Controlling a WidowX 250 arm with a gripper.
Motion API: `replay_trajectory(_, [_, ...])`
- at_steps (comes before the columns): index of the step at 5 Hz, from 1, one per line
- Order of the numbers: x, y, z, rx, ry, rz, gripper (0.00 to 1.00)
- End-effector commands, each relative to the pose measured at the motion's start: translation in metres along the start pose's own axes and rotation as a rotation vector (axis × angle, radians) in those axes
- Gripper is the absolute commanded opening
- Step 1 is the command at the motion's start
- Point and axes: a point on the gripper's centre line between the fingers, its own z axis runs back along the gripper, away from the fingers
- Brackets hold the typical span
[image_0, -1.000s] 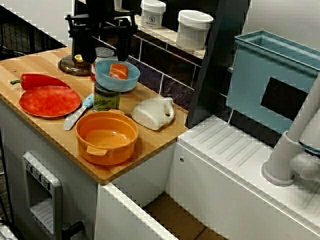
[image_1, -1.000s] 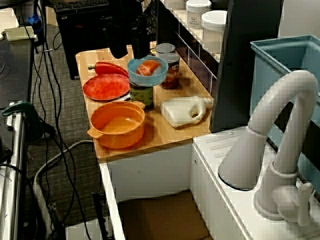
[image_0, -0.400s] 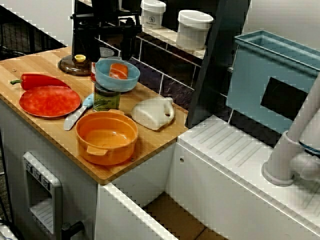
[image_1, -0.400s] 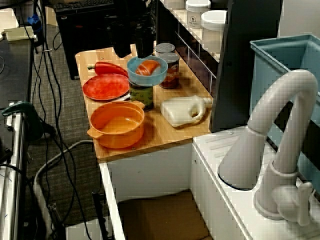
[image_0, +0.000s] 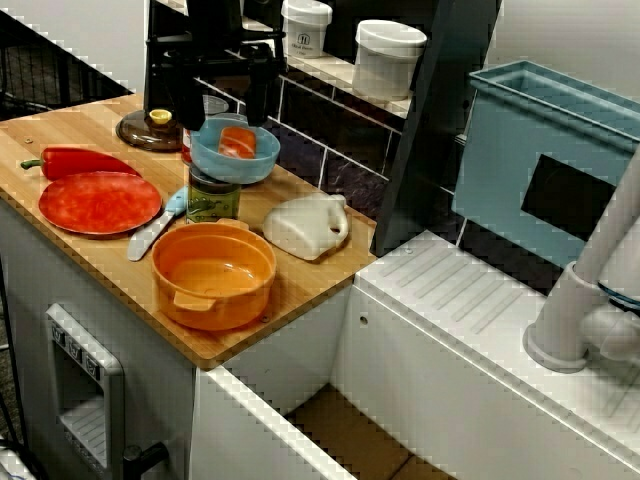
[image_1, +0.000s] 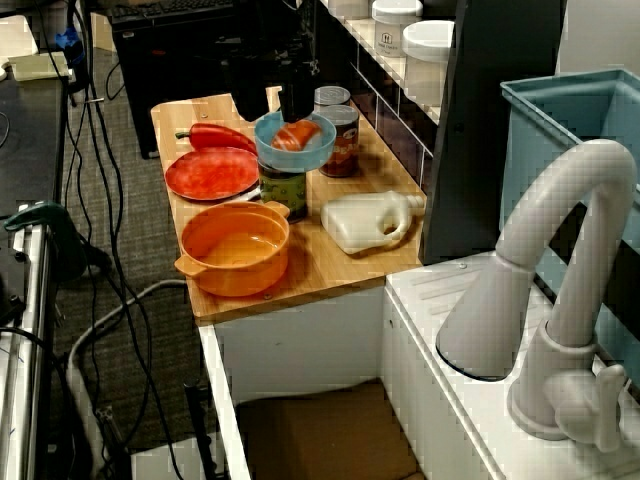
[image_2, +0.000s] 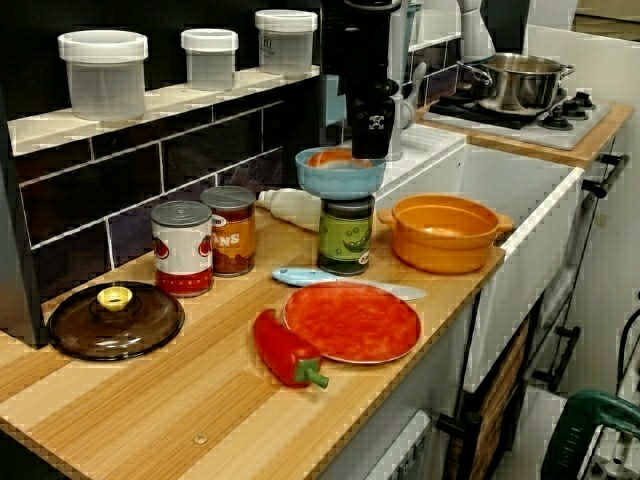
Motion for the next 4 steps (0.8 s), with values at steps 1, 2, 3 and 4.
replay_trajectory(1, [0.0090,-0.0015,0.0041,-0.007,-0.030,-0.007,1.00])
replay_trajectory(2, [0.0109,-0.0025,0.0011,-0.003,-0.028,-0.006,1.00])
replay_trajectory(3, [0.0115,-0.0033,-0.0007,0.000,-0.025,-0.006,1.00])
replay_trajectory(4, [0.0116,-0.0035,-0.0035,0.003,-0.025,-0.005,1.00])
